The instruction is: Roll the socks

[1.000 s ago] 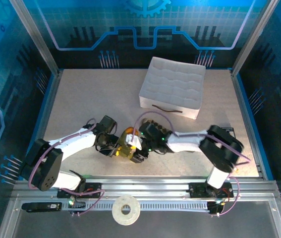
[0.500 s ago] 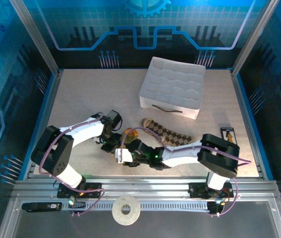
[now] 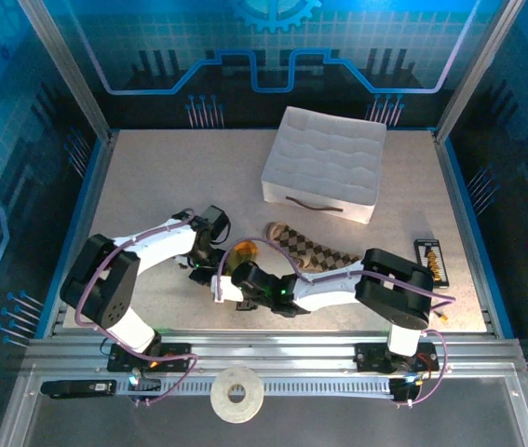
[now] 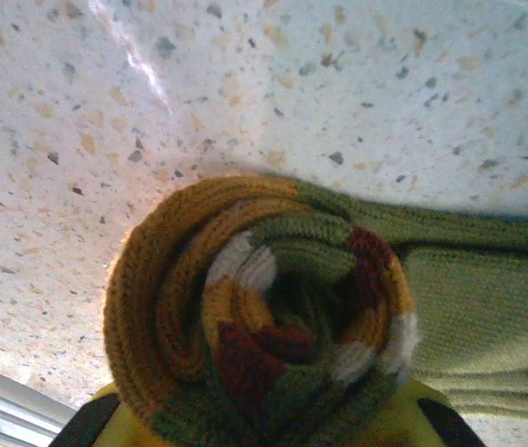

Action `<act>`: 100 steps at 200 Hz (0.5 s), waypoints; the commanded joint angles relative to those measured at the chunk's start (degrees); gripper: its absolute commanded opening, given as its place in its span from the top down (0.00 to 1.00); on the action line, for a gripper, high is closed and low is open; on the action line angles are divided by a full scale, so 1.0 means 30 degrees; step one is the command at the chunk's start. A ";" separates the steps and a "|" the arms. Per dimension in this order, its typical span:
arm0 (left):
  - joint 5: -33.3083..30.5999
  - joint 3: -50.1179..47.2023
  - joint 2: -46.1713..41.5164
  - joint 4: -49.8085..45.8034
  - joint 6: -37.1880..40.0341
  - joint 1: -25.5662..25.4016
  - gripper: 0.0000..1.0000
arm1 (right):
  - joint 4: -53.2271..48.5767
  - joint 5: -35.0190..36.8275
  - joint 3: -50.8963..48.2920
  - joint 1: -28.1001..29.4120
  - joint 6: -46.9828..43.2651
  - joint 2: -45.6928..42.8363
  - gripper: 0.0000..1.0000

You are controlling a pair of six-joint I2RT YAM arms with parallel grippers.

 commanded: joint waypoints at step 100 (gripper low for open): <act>-0.1372 -0.4472 -0.9579 0.3663 0.1223 0.1876 0.15 | -0.4619 -1.0958 -0.0221 -0.5462 0.5115 0.2106 1.00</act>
